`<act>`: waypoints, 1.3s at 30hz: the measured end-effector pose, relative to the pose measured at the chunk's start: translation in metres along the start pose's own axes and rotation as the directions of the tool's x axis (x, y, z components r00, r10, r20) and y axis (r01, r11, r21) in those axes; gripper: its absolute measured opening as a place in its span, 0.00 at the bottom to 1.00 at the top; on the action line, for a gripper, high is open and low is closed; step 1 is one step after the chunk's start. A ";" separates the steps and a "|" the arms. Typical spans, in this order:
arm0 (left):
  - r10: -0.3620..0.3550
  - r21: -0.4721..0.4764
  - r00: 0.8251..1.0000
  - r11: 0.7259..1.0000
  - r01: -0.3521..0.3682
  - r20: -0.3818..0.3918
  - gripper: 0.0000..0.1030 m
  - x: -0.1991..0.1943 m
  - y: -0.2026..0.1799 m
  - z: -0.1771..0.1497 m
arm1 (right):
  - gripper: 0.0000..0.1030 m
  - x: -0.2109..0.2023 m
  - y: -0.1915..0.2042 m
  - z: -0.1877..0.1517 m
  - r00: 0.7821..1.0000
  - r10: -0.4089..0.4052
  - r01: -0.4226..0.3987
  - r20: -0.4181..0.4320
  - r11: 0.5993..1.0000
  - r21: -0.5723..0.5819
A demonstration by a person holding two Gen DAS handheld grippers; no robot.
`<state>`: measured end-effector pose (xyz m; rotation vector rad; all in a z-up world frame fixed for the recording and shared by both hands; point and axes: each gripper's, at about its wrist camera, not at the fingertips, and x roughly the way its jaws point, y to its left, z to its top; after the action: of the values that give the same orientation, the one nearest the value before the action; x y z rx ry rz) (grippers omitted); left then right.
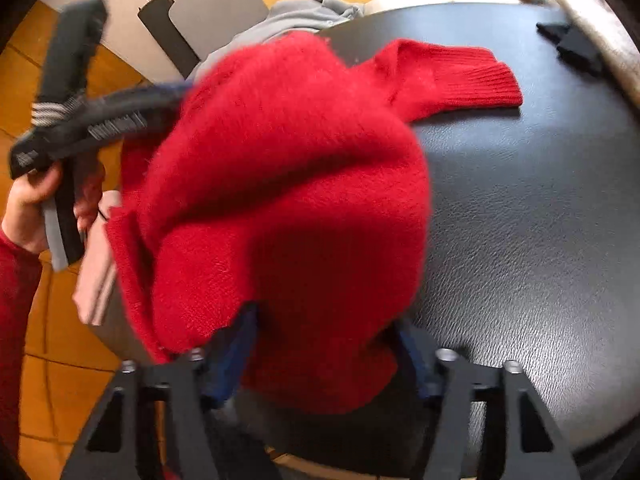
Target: Fold clothes
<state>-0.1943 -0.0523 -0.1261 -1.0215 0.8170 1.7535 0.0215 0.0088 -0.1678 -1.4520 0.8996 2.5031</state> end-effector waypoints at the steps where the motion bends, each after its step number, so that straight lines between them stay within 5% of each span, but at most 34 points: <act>1: -0.005 -0.039 1.000 0.999 0.005 -0.001 0.48 0.009 0.002 -0.007 | 0.48 0.000 0.000 0.000 1.000 -0.004 0.004 0.010 1.000 -0.008; 4: -0.020 -0.129 0.998 0.991 0.027 0.052 0.47 0.011 0.007 -0.017 | 0.32 -0.002 -0.005 -0.003 0.999 0.004 -0.003 0.031 1.000 -0.024; 10: 0.118 -0.087 0.990 0.990 -0.111 0.081 0.23 -0.001 -0.023 -0.032 | 0.23 -0.015 -0.013 0.003 0.998 0.020 -0.019 0.066 1.000 -0.017; 15: 0.036 -0.212 0.997 0.977 -0.020 0.074 0.21 -0.020 -0.030 -0.062 | 0.18 -0.043 -0.027 0.029 0.985 -0.036 0.038 0.170 0.999 -0.008; 21: -0.059 -0.419 0.994 0.903 0.093 0.093 0.20 -0.043 -0.051 -0.097 | 0.09 -0.051 -0.029 0.066 0.959 -0.116 0.118 0.258 0.993 0.006; 26: -0.102 -0.548 0.983 0.819 0.168 0.150 0.20 -0.052 -0.083 -0.117 | 0.09 -0.024 -0.033 0.106 0.958 -0.160 0.166 0.239 0.986 -0.006; 29: -0.124 -0.567 0.977 0.799 0.201 0.171 0.20 -0.058 -0.088 -0.121 | 0.14 -0.012 -0.038 0.100 0.964 -0.177 0.181 0.200 0.983 -0.003; 31: -0.169 -0.600 0.966 0.759 0.254 0.195 0.20 -0.068 -0.073 -0.125 | 0.18 -0.030 -0.035 0.097 0.950 -0.184 0.194 0.254 0.981 -0.015; 34: -0.160 -0.644 0.955 0.709 0.287 0.251 0.27 -0.087 -0.047 -0.131 | 0.60 -0.067 -0.014 0.089 0.915 -0.158 0.204 0.372 0.975 -0.087; 35: -0.141 -0.645 0.959 0.715 0.270 0.244 0.29 -0.087 -0.041 -0.129 | 0.78 -0.078 0.000 0.088 0.909 -0.129 0.199 0.395 0.970 -0.142; 36: -0.126 -0.642 0.965 0.725 0.248 0.231 0.30 -0.085 -0.036 -0.128 | 0.83 -0.087 0.015 0.087 0.907 -0.102 0.198 0.408 0.959 -0.201; 39: -0.131 -0.620 0.978 0.758 0.203 0.160 0.32 -0.068 -0.028 -0.123 | 0.82 -0.081 0.067 0.095 0.937 -0.134 0.264 0.323 0.878 -0.399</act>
<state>-0.1174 -0.1729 -0.1215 -1.3693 0.0245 1.9472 -0.0321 0.0216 -0.0370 -1.1480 0.1247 2.7605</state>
